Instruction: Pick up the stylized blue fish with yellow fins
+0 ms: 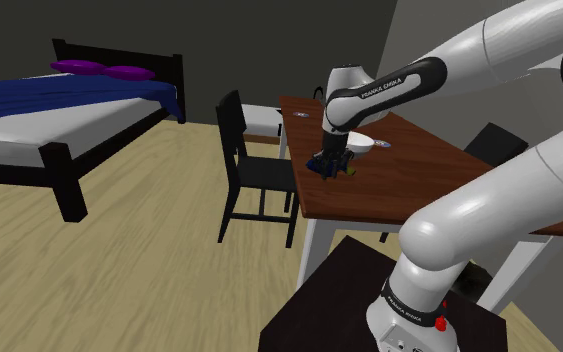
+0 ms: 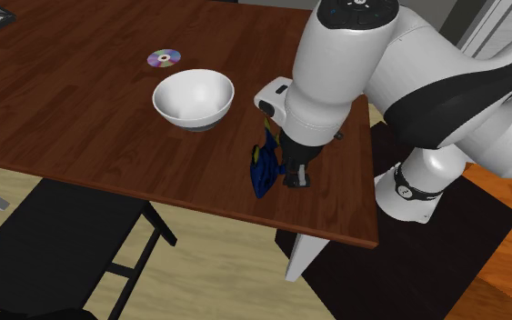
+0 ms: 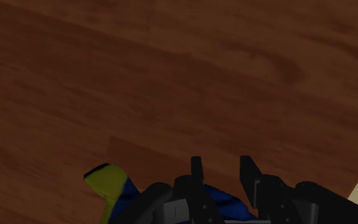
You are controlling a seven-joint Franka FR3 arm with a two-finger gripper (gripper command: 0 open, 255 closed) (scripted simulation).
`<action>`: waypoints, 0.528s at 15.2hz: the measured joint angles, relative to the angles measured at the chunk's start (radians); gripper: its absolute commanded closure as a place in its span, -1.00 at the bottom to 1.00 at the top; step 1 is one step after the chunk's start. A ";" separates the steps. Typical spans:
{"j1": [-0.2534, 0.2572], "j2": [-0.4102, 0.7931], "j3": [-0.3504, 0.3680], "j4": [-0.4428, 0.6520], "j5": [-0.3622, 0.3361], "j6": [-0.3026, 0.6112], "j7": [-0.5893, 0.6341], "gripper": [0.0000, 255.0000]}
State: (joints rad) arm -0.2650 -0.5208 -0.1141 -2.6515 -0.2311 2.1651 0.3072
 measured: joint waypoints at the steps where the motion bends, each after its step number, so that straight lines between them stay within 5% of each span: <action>1: 0.000 0.000 0.000 0.000 0.000 0.000 0.000 1.00; 8: 0.001 -0.006 0.001 0.012 0.003 -0.018 -0.002 1.00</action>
State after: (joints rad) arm -0.2638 -0.5269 -0.1130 -2.6395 -0.2284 2.1468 0.3047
